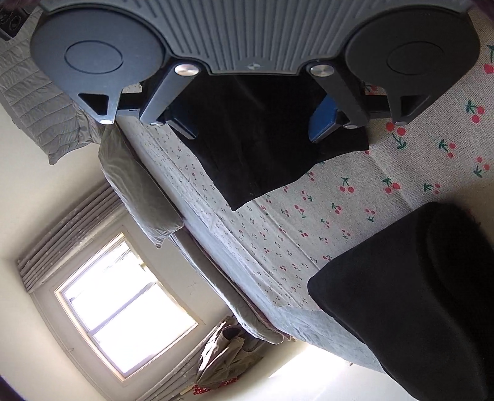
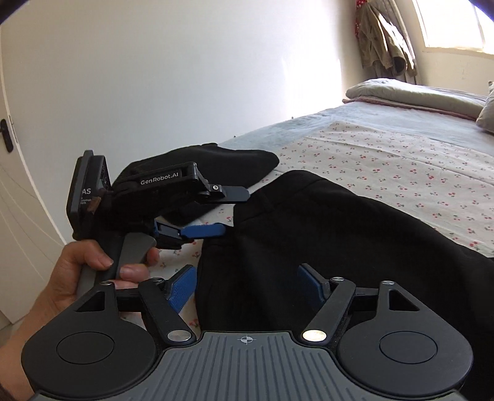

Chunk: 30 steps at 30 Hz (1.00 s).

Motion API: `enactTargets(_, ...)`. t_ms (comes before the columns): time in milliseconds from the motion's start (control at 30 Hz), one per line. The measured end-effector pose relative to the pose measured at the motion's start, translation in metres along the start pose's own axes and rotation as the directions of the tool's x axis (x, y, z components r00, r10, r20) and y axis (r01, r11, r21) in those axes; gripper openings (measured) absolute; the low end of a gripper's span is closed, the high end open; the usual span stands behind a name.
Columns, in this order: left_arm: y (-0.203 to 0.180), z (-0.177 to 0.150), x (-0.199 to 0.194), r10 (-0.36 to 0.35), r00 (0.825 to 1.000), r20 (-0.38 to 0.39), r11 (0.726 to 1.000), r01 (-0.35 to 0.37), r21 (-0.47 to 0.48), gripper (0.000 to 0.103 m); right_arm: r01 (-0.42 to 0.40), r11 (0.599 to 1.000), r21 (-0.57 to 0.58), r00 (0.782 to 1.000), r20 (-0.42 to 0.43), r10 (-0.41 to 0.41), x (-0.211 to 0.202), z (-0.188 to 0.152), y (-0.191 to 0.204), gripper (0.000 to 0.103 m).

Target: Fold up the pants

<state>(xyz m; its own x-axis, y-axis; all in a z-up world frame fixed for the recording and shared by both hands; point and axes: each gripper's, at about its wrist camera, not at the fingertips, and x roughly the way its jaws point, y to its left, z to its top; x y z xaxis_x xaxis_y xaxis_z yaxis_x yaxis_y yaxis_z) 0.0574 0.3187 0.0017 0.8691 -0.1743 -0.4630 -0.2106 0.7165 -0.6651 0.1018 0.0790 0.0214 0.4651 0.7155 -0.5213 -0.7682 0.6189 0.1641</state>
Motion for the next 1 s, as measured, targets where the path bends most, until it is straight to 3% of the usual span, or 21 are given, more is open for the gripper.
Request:
enactTargets(167,-0.012,-0.007,-0.010,-0.030,0.999,0.017,0.998,0.029,0.059,0.068,0.092,0.993,-0.078,0.994,-0.052,-0.096,-0.016,-0.025,-0.006,0.047)
enactTargets(367,-0.017,-0.013,-0.005,-0.010,1.000,-0.002,0.998,0.010,0.064,0.069,0.161,0.962,-0.218,0.975,-0.115,-0.190,0.001,-0.047,0.009,0.035)
enactTargets(400,-0.015,-0.013,-0.004,0.003,1.000,-0.005,0.999,-0.003,0.050,0.071,0.175,0.954,-0.244,0.971,-0.118,-0.208,0.005,-0.049,0.011,0.025)
enactTargets(433,-0.014,-0.014,-0.004,0.007,1.000,-0.006,0.999,-0.007,0.035,0.074,0.191,0.944,-0.270,0.966,-0.119,-0.230,0.003,-0.052,0.013,0.008)
enactTargets(467,-0.012,-0.014,-0.004,0.007,1.000,-0.005,1.000,-0.007,0.020,0.077,0.201,0.942,-0.270,0.964,-0.116,-0.238,0.002,-0.051,0.013,0.003)
enactTargets(567,-0.007,-0.015,-0.003,-0.006,1.000,-0.017,1.000,0.006,-0.012,0.078,0.192,0.967,-0.169,0.976,-0.074,-0.207,-0.011,-0.036,0.001,0.002)
enactTargets(700,0.000,-0.016,0.006,-0.005,1.000,-0.022,0.997,0.003,-0.074,0.077,0.194,0.972,-0.129,0.980,-0.026,-0.199,-0.030,-0.021,-0.008,0.002)
enactTargets(800,0.001,-0.015,0.014,0.014,1.000,-0.004,0.992,-0.015,-0.124,0.069,0.182,0.976,-0.118,0.983,-0.012,-0.185,-0.037,-0.019,-0.008,0.002)
enactTargets(833,-0.001,-0.014,0.016,0.031,0.999,0.010,0.992,-0.029,-0.125,0.062,0.174,0.978,-0.111,0.984,-0.011,-0.176,-0.038,-0.018,-0.008,0.002)
enactTargets(933,-0.009,-0.015,0.018,0.129,0.990,0.056,0.989,-0.124,-0.086,0.022,0.159,0.980,-0.116,0.987,-0.018,-0.162,-0.037,-0.020,-0.003,0.002)
enactTargets(1000,-0.014,-0.016,0.015,0.160,0.983,0.091,0.985,-0.153,-0.074,0.019,0.145,0.982,-0.124,0.989,-0.024,-0.149,-0.037,-0.023,0.001,0.002)
